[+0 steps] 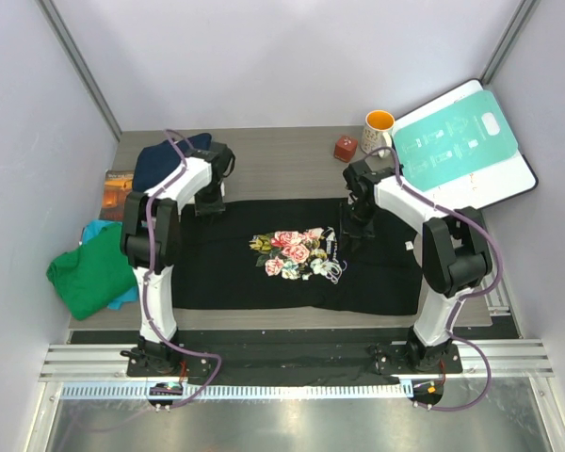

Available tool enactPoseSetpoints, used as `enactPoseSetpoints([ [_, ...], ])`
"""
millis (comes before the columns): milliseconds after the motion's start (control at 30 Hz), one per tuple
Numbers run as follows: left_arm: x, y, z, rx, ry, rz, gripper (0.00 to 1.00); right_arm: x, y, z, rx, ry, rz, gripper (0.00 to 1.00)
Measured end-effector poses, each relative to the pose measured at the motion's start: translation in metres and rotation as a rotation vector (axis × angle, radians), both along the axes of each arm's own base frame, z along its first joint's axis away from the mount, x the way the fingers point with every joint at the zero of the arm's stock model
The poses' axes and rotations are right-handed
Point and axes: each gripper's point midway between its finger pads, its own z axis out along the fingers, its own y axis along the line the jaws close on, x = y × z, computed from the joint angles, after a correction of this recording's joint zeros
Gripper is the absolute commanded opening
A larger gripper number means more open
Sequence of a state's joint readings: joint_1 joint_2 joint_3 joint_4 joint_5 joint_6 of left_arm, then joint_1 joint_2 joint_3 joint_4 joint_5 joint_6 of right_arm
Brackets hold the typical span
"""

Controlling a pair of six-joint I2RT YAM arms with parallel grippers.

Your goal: Fold and stack the t-shirts

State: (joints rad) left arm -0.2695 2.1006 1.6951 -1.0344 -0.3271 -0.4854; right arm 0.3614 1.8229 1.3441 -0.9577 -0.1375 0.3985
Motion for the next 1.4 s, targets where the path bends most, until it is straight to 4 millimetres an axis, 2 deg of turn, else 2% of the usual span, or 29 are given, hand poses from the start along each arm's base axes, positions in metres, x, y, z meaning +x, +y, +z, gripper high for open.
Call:
enactPoseSetpoints([
  [100,-0.014,0.0,-0.001,-0.033,0.018,0.002,0.3,-0.009,-0.006,-0.004,-0.015,-0.003,0.001,0.41],
  [200,-0.041,0.0,0.002,-0.082,0.051,0.006,0.3,-0.03,-0.018,-0.011,-0.05,0.027,-0.002,0.39],
  [233,-0.051,0.0,0.004,-0.102,0.058,0.004,0.3,-0.037,-0.023,-0.014,-0.067,0.037,-0.006,0.38],
  [267,-0.058,-0.001,0.006,-0.113,0.066,0.004,0.29,-0.04,-0.026,-0.016,-0.078,0.042,-0.007,0.33],
  [333,-0.066,-0.003,0.006,-0.135,0.077,0.005,0.24,-0.044,-0.03,-0.02,-0.096,0.051,-0.013,0.28],
  [367,-0.068,-0.004,0.005,-0.144,0.084,0.005,0.21,-0.044,-0.03,-0.022,-0.102,0.055,-0.018,0.2],
  [400,-0.069,-0.005,0.002,-0.148,0.093,0.006,0.06,-0.042,-0.03,-0.025,-0.107,0.058,-0.025,0.16],
  [433,-0.069,-0.006,-0.001,-0.151,0.108,0.007,0.01,-0.04,-0.03,-0.029,-0.114,0.064,-0.027,0.15],
  [467,-0.067,-0.008,-0.006,-0.154,0.125,0.006,0.0,-0.038,-0.03,-0.033,-0.123,0.074,-0.029,0.12],
  [567,-0.064,-0.011,-0.019,-0.15,0.158,0.009,0.0,-0.026,-0.029,-0.049,-0.155,0.109,-0.029,0.1],
  [667,-0.056,-0.013,-0.026,-0.143,0.183,0.012,0.0,-0.011,-0.026,-0.048,-0.18,0.133,-0.025,0.09],
  [933,0.004,-0.021,-0.016,-0.116,0.102,0.029,0.0,0.06,-0.011,-0.046,-0.186,0.085,-0.022,0.08],
  [1100,0.021,-0.016,-0.008,-0.095,0.067,0.055,0.0,0.104,-0.015,-0.044,-0.167,0.025,-0.068,0.09],
  [1167,0.027,-0.012,-0.008,-0.09,0.065,0.073,0.0,0.118,-0.021,-0.044,-0.161,0.008,-0.092,0.12],
  [1300,0.035,-0.007,-0.018,-0.076,0.073,0.093,0.0,0.131,-0.032,-0.043,-0.155,-0.011,-0.124,0.16],
  [1333,0.036,-0.006,-0.02,-0.073,0.076,0.096,0.0,0.132,-0.034,-0.043,-0.155,-0.011,-0.126,0.23],
  [1400,0.034,-0.005,-0.025,-0.068,0.092,0.103,0.02,0.133,-0.036,-0.043,-0.154,-0.011,-0.126,0.27],
])
